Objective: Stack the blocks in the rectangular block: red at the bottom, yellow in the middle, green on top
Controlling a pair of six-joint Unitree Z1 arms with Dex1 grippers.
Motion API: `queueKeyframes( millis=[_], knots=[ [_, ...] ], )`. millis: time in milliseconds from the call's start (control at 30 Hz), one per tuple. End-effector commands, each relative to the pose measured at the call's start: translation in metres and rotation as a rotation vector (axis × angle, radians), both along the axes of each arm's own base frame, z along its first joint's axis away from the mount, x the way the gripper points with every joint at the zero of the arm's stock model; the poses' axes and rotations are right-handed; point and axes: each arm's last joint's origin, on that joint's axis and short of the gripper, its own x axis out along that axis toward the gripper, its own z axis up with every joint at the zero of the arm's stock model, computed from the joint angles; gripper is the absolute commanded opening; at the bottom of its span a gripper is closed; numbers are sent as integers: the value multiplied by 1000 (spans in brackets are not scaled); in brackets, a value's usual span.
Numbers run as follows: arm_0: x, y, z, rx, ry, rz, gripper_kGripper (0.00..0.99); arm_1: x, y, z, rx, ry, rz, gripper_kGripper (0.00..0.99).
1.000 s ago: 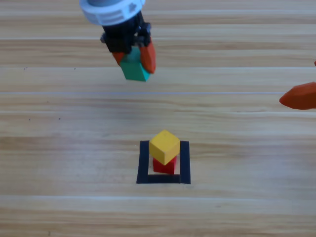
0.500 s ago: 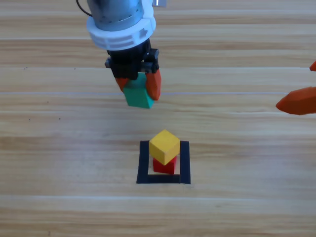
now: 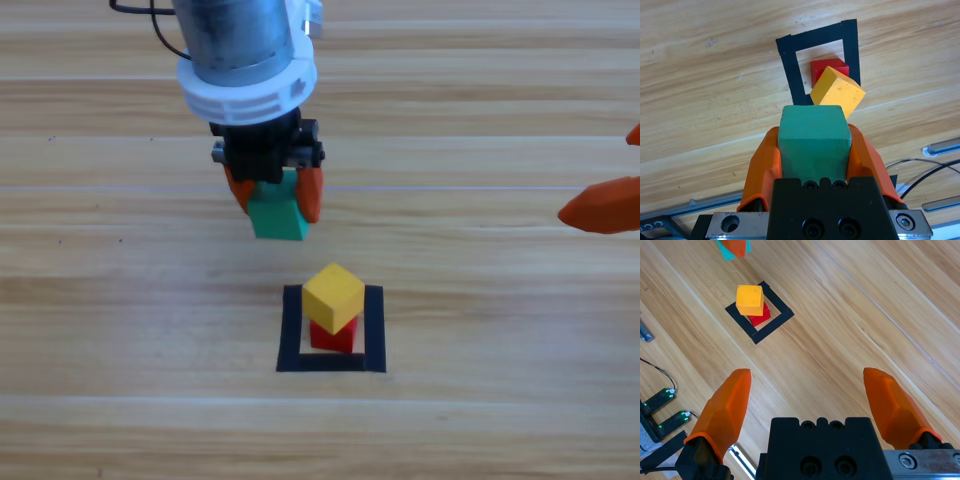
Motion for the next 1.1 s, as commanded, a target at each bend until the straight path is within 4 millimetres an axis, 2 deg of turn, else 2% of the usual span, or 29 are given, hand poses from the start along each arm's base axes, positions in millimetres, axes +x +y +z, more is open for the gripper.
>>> queueKeyframes(
  millis=[33, 233, 667, 1100],
  knots=[
    [-19, -6, 10, 2, -9, 19, 0, 12, 4, -21, -60, 71, -32, 990],
    [-27, -15, 7, -3, 11, 89, 0, 12, 4, -21, -61, 73, -33, 990],
    [-27, -47, -20, 28, 33, 95, 0, 12, 5, -21, -59, 77, -30, 990],
    [-18, -54, -41, 95, 9, 30, 0, 12, 5, -21, -58, 76, -29, 990]
  ],
)
